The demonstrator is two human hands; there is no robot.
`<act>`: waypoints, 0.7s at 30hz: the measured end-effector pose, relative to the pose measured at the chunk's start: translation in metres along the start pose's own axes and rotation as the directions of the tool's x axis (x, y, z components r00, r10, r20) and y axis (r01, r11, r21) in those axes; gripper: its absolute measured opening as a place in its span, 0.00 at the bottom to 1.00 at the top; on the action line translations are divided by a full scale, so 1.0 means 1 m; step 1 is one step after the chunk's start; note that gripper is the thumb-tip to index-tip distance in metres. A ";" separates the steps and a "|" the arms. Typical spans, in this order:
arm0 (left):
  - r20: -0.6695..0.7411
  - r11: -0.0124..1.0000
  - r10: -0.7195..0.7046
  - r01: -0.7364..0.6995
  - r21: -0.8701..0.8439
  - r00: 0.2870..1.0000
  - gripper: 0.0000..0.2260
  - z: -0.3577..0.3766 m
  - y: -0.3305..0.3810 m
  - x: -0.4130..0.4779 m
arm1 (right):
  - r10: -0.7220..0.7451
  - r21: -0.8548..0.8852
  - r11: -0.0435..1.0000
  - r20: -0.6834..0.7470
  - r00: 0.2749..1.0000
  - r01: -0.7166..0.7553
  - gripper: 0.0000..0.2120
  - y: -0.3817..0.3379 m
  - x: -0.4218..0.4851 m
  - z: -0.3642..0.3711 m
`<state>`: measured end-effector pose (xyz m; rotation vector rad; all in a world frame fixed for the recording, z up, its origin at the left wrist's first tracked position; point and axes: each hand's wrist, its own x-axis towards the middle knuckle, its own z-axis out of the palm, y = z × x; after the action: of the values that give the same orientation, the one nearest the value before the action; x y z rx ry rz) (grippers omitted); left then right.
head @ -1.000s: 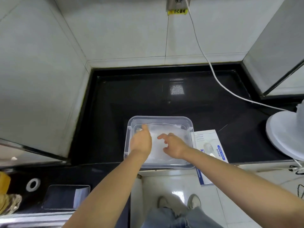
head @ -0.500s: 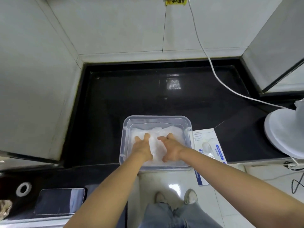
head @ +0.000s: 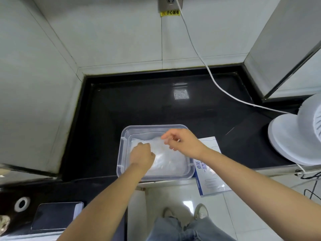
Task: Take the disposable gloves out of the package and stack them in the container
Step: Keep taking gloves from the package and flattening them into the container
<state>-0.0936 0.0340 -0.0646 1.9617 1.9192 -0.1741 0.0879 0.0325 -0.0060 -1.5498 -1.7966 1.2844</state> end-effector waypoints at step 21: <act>0.193 0.958 0.210 -0.163 -0.234 0.959 0.25 0.045 0.179 -0.080 | 0.222 -0.622 0.728 -0.183 0.958 -0.288 0.09 0.107 -0.086 -0.038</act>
<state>0.0858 -0.0546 -0.0443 1.8813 1.5371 -0.1146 0.1988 -0.0408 -0.0590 -2.2493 -2.1463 0.6745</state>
